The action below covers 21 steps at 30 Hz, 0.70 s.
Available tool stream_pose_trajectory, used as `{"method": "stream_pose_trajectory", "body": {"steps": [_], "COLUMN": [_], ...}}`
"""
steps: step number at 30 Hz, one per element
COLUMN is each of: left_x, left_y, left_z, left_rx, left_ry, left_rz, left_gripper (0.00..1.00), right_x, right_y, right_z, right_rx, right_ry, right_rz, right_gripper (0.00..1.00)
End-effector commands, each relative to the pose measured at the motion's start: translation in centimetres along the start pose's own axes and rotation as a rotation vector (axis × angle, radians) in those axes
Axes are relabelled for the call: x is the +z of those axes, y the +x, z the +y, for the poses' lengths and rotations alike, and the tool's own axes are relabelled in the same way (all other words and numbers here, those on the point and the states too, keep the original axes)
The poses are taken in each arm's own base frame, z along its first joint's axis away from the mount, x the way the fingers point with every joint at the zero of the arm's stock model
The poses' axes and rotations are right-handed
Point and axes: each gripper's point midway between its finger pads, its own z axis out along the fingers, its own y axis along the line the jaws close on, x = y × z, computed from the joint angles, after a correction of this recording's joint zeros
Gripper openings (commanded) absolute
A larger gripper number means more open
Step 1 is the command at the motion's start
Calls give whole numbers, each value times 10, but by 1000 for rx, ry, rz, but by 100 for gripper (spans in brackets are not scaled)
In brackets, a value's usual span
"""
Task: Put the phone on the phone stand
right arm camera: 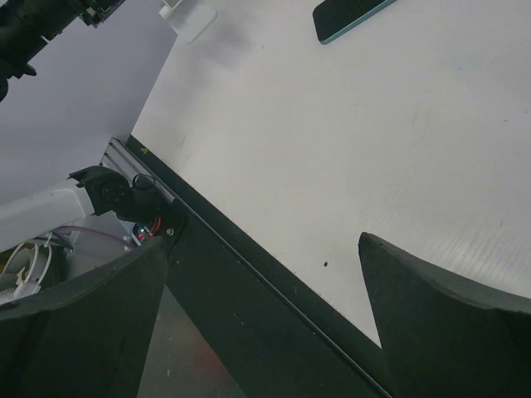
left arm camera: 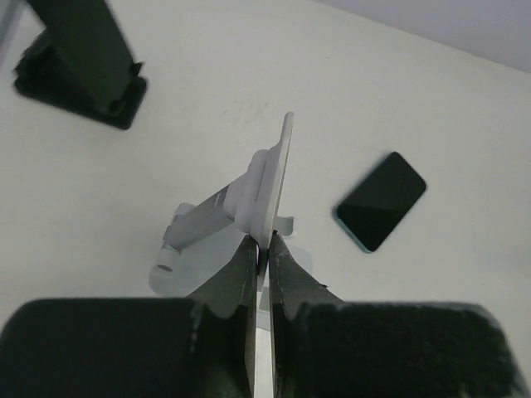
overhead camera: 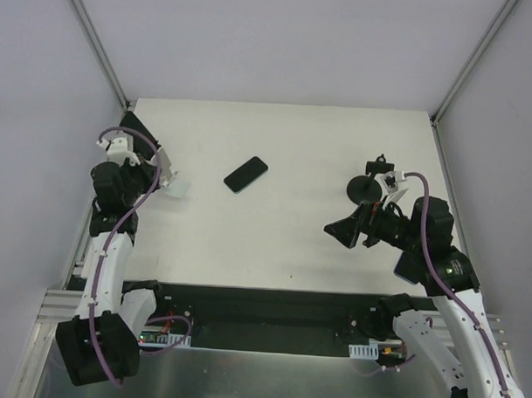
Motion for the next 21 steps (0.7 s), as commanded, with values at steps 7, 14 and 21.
{"method": "stream_pose_trajectory", "body": {"steps": [7,14,21], "left_x": [-8,28,37], "left_y": [10,-26,-42], "left_z": [137,134,153], "left_rx": [-106,15,57], "left_ry": [-288,-104,-28], "left_rz": [-181,-187,-167], "left_gripper": [0,0,0], "right_x": [-7,-10,-14], "right_y": [-14,-13,-10], "right_z": [50,59,52], "right_rx": [-78,-113,-149], "right_ry": [-194,-226,-180], "right_rz": [-15,7,18], "right_gripper": [100,100,100]}}
